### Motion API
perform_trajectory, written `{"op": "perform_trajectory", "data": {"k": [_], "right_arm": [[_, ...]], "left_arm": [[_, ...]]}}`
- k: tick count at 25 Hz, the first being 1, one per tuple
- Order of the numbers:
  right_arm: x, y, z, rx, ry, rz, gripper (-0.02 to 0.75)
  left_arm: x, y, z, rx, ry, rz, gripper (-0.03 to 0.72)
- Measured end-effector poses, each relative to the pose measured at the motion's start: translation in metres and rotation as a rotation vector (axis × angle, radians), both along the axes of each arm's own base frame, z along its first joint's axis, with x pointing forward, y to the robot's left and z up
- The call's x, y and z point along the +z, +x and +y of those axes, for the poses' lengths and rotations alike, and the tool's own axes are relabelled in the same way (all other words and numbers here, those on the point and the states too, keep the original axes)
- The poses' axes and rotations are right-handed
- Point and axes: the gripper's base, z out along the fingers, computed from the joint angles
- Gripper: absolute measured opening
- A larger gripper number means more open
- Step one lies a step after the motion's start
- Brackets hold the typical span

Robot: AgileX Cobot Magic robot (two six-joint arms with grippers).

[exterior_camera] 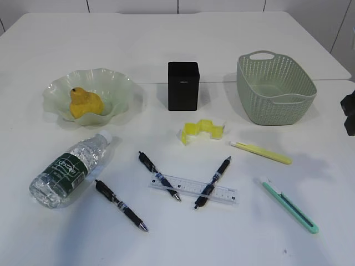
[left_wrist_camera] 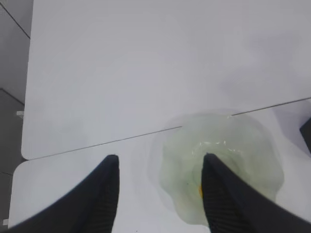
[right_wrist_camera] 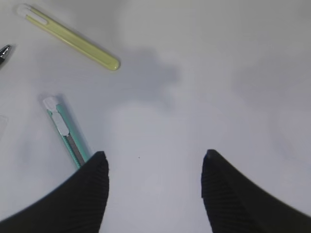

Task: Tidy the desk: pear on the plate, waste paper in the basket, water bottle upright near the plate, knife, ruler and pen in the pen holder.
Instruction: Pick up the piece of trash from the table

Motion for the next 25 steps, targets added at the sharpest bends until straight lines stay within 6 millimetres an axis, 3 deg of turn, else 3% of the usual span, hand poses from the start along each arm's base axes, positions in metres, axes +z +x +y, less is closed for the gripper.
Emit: {"op": "perform_trajectory", "data": {"k": [5,13,20,25], "right_arm": [[0.000,0.000,0.000,0.000,0.000,-0.002,0.449],[0.000,0.000,0.000,0.001,0.000,-0.004,0.449],[0.000,0.001,0.000,0.001,0.001,-0.006,0.449],[0.000,0.001,0.000,0.001,0.003,-0.009,0.449]], "left_arm": [[-0.028,0.013,0.000,0.007,-0.011,0.024,0.383],[-0.105,0.034,-0.005,-0.008,-0.055,0.066,0.377],[-0.154,0.038,-0.006,-0.007,-0.071,0.030,0.374],[-0.182,0.027,-0.005,-0.002,-0.088,-0.028,0.373]]}}
